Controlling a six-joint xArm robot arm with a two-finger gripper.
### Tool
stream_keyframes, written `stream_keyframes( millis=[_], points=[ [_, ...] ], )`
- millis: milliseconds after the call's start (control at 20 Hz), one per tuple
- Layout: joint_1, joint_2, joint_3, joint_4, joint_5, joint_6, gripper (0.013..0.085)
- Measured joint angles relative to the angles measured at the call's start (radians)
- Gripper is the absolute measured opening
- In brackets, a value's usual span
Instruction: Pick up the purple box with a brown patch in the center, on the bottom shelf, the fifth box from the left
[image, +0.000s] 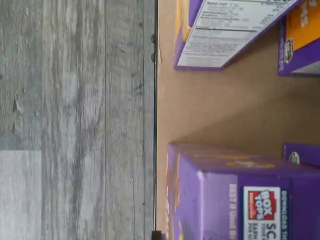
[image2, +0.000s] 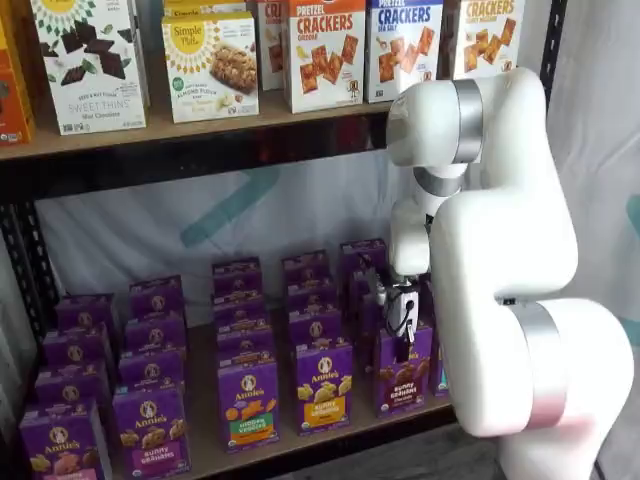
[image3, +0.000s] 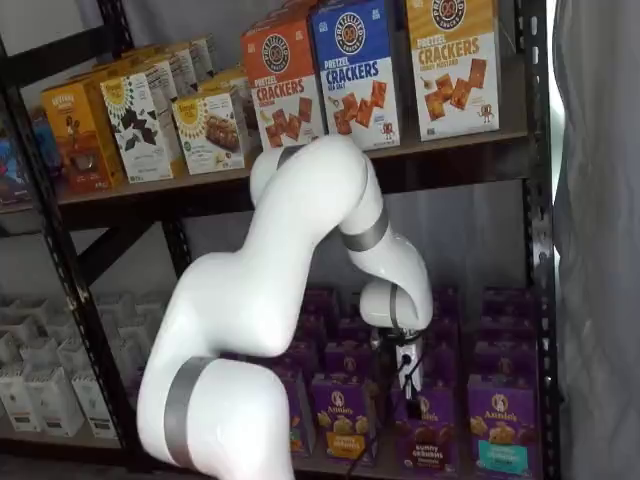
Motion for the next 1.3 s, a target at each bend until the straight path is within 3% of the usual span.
stream_keyframes(
  millis=[500, 750, 1100, 1300],
  points=[
    [0.000, -0.005, 0.005, -0.031, 0.007, 0.028, 0.0410],
    [0.000, -0.009, 0.016, -0.032, -0.002, 0.029, 0.0410],
    [-0.001, -0.021, 0.036, -0.029, -0.013, 0.025, 0.0250],
    [-0.003, -0.034, 0.058, -0.041, -0.021, 0.035, 0.0250]
  ],
)
